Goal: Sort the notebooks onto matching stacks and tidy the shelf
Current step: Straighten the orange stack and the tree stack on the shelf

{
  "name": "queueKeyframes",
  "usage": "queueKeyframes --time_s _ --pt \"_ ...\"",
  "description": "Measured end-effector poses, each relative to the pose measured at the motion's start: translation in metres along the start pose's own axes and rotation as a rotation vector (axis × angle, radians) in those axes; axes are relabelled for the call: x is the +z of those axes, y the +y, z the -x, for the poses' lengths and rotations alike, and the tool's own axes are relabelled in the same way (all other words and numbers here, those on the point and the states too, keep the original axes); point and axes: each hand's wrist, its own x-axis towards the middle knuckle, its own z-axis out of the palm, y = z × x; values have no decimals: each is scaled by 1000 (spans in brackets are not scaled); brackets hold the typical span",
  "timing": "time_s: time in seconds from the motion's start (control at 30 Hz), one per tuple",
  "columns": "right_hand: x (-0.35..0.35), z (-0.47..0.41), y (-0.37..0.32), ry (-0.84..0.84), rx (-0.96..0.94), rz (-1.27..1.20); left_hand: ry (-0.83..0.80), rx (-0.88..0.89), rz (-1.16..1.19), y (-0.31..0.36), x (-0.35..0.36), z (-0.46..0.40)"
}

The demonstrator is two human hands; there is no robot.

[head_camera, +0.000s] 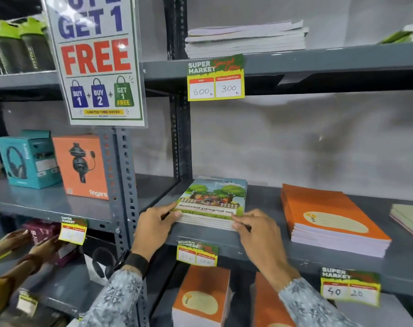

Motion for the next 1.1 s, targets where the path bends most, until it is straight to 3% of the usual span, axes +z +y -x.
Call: queueKeyframes --time_s 0.33,0.57,0.7,0.77,0.83,0.93,1.03,1.1 --pt "3 1 -2 10 3 17 109 -82 35 -2 7 -3" --pt "7 -2 1 15 14 0 82 -94 10 3 6 -1" --pt "-3 -6 0 -40 54 -101 29 -204 0 13 -2 -7" --pt "-16 -25 -2 -86 165 -201 -59 -244 -131 25 -5 -24" --pt "-27 -59 -3 -160 409 -294 -213 -319 -223 42 -4 -49" --pt "-36 -95 -12 -402 765 -435 -436 -499 -176 58 -3 -84" --pt "-29 -105 -11 -568 908 -596 -568 -611 -169 58 -7 -100" --pt "-18 -113 -1 -568 907 -572 -596 -592 -227 59 -7 -102"
